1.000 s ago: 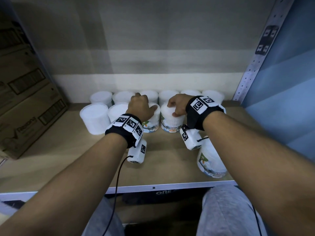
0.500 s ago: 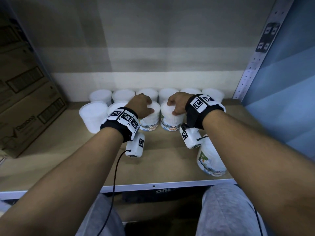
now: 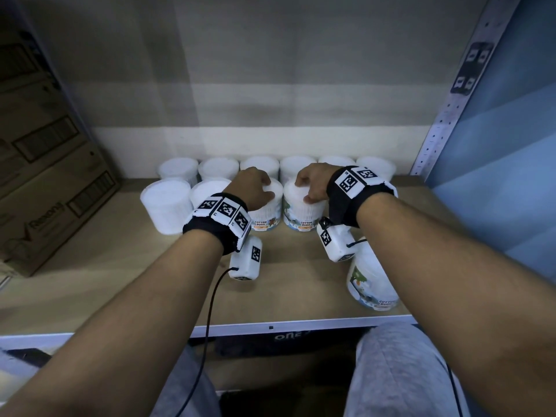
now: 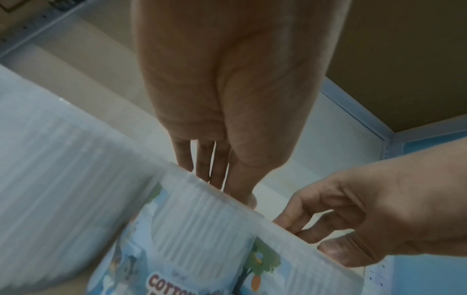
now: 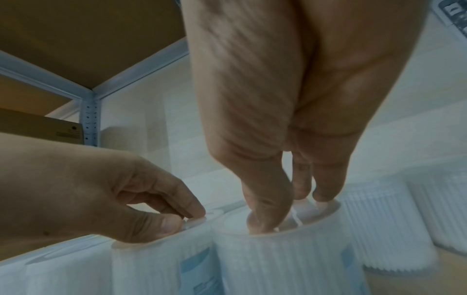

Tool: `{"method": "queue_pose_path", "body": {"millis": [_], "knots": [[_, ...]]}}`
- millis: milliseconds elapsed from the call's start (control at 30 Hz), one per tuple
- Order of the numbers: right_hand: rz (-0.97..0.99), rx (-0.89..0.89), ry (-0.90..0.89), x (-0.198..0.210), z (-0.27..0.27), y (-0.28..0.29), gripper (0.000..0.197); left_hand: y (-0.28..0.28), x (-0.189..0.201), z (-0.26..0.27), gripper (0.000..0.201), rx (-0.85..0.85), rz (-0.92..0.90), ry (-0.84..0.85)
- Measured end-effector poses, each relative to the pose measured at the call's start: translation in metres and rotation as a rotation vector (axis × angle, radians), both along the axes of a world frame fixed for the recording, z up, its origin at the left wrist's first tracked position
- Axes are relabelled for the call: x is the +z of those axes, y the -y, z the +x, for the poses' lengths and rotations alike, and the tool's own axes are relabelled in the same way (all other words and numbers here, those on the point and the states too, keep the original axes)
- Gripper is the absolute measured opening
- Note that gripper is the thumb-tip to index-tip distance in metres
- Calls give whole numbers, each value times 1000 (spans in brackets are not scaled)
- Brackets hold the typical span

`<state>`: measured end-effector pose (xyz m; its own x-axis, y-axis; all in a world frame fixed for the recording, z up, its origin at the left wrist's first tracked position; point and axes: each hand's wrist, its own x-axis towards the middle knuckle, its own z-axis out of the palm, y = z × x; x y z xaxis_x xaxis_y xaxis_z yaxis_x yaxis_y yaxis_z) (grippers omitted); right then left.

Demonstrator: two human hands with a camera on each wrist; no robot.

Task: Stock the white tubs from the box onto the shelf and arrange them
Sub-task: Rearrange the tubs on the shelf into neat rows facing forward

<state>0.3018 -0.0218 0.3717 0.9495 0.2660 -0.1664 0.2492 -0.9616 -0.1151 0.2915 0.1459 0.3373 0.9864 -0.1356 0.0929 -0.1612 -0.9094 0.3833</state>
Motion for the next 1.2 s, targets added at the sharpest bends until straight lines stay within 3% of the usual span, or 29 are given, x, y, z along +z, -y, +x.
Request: {"method": "queue_pose_path", "body": {"millis": [467,767,1200], "knots": [[-141,60,-81,12,-58,-13,49,-3,11,-61,42,-50,48,-95],[109,15,-124,-5,-140,7,55,-3,2,-135,38,-49,-32,-14],[188,73,-144,-12,-199,18,54,-4,0,-178,37,-89,-77,-11]]}}
